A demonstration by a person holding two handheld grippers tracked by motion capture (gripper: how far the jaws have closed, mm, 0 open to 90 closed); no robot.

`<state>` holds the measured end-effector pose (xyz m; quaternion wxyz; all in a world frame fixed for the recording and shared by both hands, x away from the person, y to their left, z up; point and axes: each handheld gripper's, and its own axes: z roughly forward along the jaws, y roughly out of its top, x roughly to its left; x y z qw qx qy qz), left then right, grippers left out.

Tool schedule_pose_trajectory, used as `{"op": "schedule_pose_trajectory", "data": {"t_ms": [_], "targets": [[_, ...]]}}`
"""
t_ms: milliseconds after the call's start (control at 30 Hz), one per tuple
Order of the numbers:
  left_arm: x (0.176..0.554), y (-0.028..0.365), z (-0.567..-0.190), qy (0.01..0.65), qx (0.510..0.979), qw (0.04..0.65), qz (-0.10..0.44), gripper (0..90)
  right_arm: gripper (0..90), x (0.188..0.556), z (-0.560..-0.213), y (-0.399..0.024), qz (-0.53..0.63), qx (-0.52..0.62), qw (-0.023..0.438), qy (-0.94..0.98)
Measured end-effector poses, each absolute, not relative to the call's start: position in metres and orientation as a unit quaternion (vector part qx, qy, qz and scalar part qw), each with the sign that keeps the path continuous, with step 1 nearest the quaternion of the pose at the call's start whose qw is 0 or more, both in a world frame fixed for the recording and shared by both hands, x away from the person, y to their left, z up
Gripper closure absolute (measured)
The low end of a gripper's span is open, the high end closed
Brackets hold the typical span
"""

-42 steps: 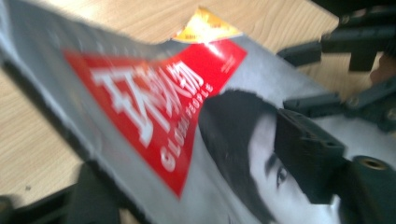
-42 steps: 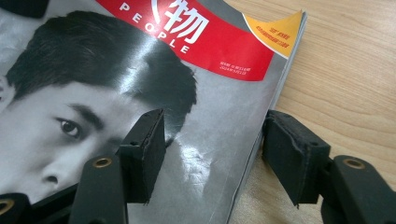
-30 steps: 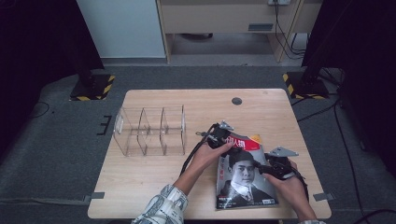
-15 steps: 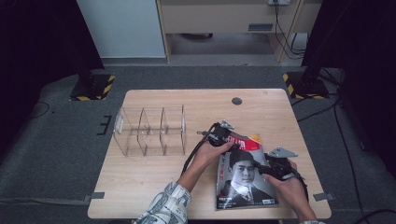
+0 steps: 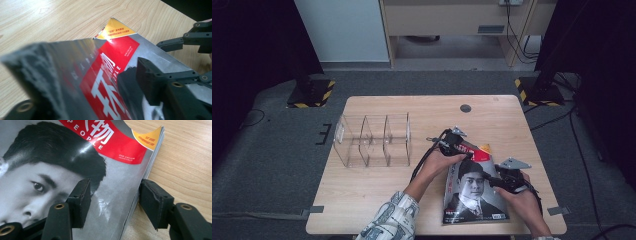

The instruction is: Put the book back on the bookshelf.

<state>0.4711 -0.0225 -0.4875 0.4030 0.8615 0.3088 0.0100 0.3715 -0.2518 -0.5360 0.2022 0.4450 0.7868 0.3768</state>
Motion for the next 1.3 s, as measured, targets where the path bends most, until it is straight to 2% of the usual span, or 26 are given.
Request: {"op": "schedule_pose_trajectory", "data": {"t_ms": [167, 500, 700, 800, 1067, 1267, 1300], "targets": [[0.471, -0.021, -0.487, 0.306, 0.866, 0.395, 0.0, 66.3, 43.8, 0.371, -0.536, -0.252, 0.378, 0.443, 0.199, 0.788], [0.47, -0.018, -0.483, 0.319, 0.861, 0.396, 0.001, 79.1, 43.3, 0.372, -0.536, -0.252, 0.378, 0.444, 0.197, 0.788], [0.468, -0.017, -0.48, 0.321, 0.858, 0.402, 0.004, 80.7, 43.4, 0.371, -0.536, -0.254, 0.384, 0.445, 0.192, 0.786], [0.467, -0.016, -0.477, 0.319, 0.854, 0.411, -0.001, 80.9, 46.4, 0.37, -0.535, -0.259, 0.392, 0.446, 0.19, 0.782], [0.464, -0.026, -0.464, 0.301, 0.858, 0.417, 0.001, 82.4, 43.6, 0.371, -0.532, -0.281, 0.396, 0.478, 0.208, 0.756], [0.462, -0.032, -0.456, 0.293, 0.859, 0.42, 0.005, 83.6, 35.9, 0.371, -0.528, -0.292, 0.381, 0.52, 0.233, 0.728], [0.462, -0.032, -0.456, 0.294, 0.858, 0.421, 0.006, 83.7, 32.2, 0.372, -0.53, -0.295, 0.368, 0.532, 0.241, 0.724]]}}
